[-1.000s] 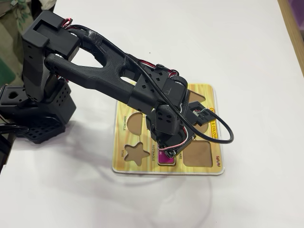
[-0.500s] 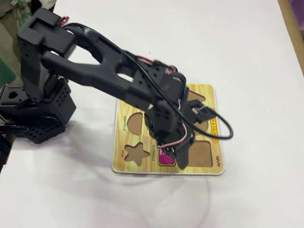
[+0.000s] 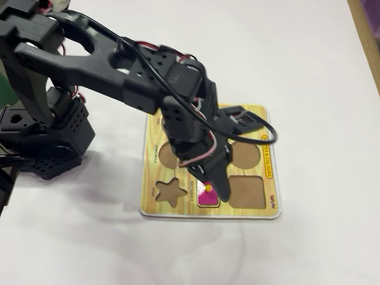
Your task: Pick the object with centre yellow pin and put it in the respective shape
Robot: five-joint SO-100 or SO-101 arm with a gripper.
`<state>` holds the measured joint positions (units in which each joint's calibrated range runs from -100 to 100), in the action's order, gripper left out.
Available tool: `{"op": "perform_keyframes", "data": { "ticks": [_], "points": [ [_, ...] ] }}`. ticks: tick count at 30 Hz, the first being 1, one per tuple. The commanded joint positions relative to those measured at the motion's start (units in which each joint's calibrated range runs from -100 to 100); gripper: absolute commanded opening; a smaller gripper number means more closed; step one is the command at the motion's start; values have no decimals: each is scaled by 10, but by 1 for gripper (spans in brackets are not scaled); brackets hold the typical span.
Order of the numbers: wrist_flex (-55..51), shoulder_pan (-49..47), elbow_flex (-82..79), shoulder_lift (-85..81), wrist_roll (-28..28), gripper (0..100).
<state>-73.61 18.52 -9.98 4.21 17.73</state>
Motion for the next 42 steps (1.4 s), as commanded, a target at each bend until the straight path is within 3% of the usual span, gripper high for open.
{"op": "perform_keyframes", "data": {
  "ticks": [1, 28, 42],
  "points": [
    [7, -7, -30, -67, 5, 26],
    [8, -75, -434, -486, 243, 26],
    [8, -87, -604, -734, 317, 26]
  ]
}}
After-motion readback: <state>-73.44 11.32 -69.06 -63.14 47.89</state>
